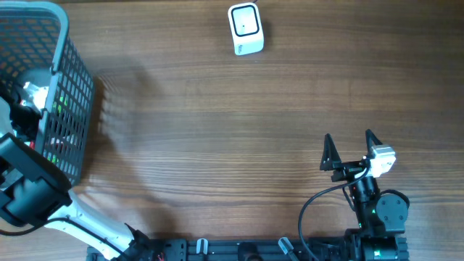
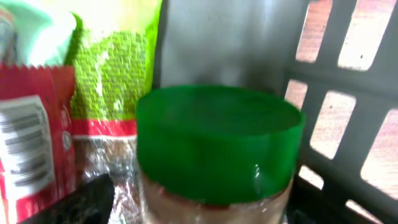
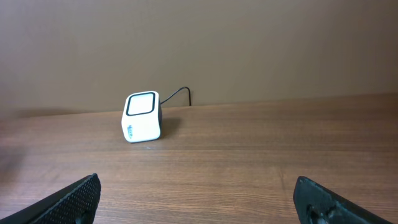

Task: Scan the item barcode
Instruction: 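Lower the left gripper and grasp the green-lidded jar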

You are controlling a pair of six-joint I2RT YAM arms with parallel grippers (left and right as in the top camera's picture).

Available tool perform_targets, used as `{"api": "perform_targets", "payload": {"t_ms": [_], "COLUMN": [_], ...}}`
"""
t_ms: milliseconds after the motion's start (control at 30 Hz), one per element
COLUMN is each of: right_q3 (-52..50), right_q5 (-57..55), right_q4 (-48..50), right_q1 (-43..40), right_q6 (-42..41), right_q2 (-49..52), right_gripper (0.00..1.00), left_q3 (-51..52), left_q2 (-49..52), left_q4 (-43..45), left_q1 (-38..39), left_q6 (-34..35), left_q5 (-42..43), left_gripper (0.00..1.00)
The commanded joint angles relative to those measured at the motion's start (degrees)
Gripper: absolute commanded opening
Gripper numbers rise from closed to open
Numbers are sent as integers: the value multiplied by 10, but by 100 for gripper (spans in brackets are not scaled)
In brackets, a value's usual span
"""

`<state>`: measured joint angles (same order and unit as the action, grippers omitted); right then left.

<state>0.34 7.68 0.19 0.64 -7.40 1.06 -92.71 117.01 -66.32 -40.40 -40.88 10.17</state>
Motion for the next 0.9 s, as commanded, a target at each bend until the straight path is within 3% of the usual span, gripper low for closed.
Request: {"api": "perform_targets", "payload": {"t_ms": [0,333,467,700,867], "right_q3": [0,0,0,0,0], "right_q5": [-3,-3,-3,-3,-3], "right_q4": [2,2,2,2,2], "right_q1": [-2,-2,-2,-2,-2], "right_q6": [6,5,6,6,5], "right_q2": [-3,-3,-3,-3,-3], "right_gripper": [100,100,100,100,100], "left_q3": [10,64,62,-6,-59], "left_q2": [4,4,4,-29,-83], "left_q4": [11,59,66,61,63], "left_q1": [1,1,1,1,1], "left_q6": [-7,28,28,43,43], "left_q5": [24,30,37,37,37], "left_gripper": [74,73,63,51,51]}}
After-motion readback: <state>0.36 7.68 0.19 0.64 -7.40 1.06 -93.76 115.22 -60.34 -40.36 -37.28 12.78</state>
